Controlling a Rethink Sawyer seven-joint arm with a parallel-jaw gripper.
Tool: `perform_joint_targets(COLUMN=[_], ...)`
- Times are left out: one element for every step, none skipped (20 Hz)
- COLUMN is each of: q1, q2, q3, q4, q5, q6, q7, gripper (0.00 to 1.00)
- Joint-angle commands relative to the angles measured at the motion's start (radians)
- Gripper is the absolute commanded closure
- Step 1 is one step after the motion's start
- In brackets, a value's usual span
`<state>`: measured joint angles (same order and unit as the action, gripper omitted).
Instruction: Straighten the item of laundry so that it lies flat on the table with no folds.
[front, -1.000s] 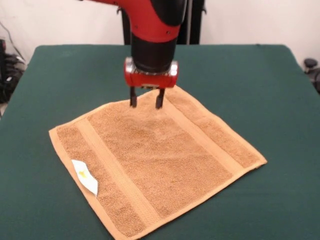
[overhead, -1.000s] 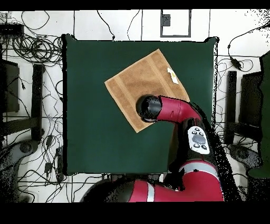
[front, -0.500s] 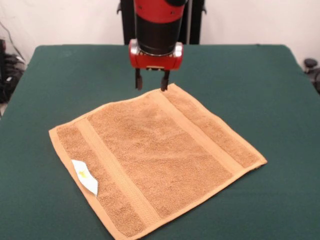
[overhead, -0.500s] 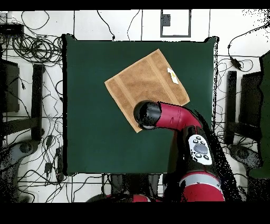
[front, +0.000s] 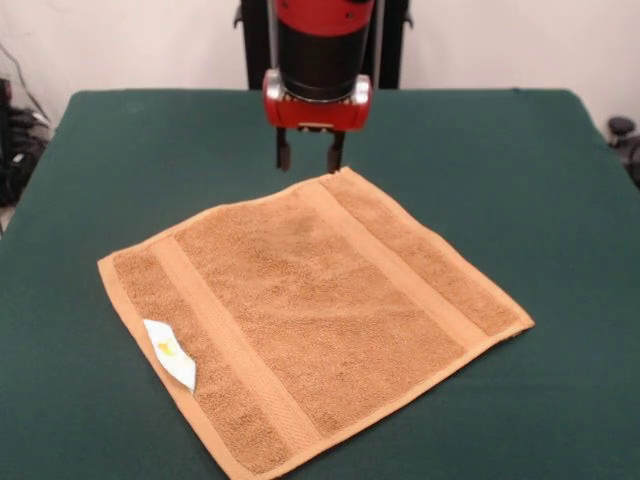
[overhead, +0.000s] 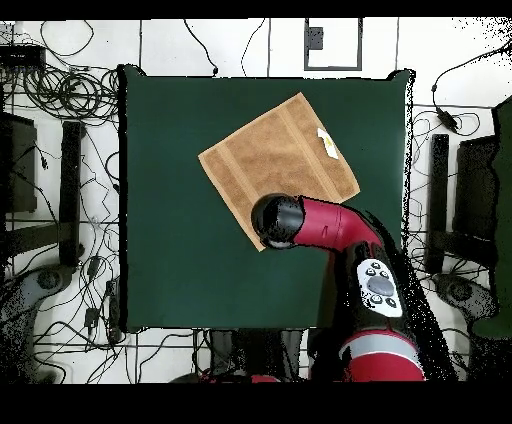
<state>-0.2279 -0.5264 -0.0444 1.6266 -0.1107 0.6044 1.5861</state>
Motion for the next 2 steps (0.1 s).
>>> perform_joint_targets(q1=[0.015,0.015], q2=[0.013,0.014], q3=[0.100,0.100], q4=[0.098,0.099], q5=[0.056,0.059], q6=[0.066,0.068], q7=[0.135,0.138], gripper=[0.00,0.00])
